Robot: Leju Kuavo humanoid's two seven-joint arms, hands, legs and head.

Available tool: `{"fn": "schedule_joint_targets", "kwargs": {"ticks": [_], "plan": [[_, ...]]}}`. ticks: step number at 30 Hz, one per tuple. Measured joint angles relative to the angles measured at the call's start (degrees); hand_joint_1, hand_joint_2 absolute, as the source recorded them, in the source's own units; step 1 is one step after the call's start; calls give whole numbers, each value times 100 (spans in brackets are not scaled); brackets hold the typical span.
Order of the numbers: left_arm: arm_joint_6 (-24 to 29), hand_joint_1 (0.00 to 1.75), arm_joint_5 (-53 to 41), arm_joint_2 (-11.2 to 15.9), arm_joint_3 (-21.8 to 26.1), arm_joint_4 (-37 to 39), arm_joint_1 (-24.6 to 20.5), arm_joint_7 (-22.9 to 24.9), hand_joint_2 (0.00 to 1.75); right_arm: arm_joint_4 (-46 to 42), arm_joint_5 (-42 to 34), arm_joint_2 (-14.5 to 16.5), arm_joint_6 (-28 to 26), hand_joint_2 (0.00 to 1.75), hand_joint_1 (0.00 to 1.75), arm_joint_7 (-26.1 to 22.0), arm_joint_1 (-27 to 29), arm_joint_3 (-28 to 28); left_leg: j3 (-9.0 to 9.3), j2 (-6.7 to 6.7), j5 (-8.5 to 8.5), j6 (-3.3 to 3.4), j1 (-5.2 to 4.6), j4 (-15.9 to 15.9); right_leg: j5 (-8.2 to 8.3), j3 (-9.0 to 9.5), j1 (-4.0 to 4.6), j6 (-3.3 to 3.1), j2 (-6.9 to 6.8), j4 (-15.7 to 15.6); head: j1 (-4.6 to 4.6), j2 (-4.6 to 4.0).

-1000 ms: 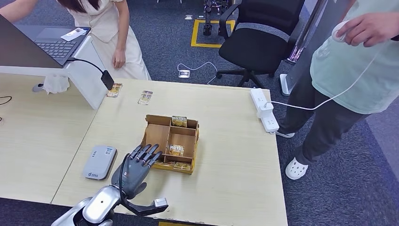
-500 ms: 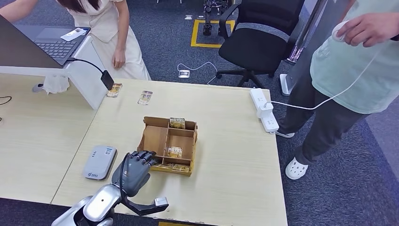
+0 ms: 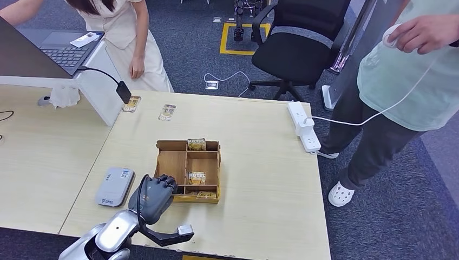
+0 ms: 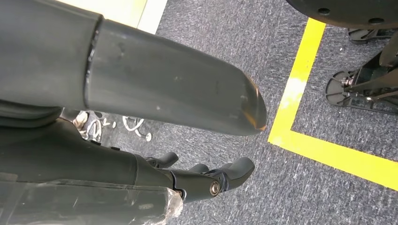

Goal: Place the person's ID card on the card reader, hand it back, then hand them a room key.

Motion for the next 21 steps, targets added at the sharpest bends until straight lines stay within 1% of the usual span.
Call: {"fn": "schedule_joint_targets", "kwargs": {"ticks": [21], "plan": [[-8,175,75,-1,0,0,-3,-59,175,0,-97,0,-12,0,0,57,0,48,1,0,0,0,0,0,0,0,0,0,0,0,0,0]]}}
